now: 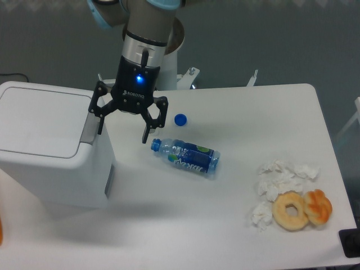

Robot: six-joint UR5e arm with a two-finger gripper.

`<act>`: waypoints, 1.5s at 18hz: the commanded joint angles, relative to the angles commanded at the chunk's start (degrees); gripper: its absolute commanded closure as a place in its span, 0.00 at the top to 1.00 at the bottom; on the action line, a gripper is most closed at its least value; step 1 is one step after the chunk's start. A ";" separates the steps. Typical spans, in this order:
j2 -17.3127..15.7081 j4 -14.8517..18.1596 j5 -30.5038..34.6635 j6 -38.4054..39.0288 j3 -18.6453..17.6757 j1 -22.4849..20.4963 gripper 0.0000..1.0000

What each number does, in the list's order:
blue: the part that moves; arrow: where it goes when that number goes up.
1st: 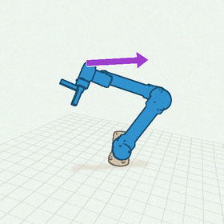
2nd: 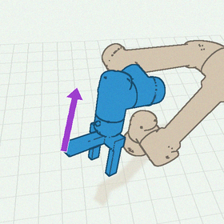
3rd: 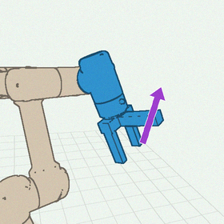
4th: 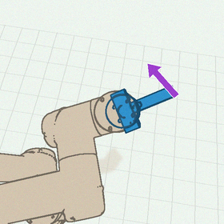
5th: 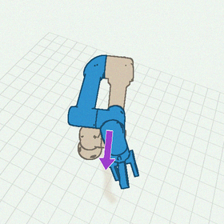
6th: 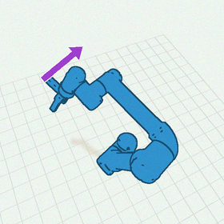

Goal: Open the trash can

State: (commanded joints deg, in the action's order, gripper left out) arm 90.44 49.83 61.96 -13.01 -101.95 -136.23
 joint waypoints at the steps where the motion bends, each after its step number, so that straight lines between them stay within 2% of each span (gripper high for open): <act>1: 0.00 0.00 0.00 0.00 0.00 0.00 1.00; 27: 0.09 0.00 0.09 0.09 -0.18 1.58 1.00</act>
State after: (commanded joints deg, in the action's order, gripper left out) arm 90.53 49.83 62.05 -12.92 -102.13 -134.65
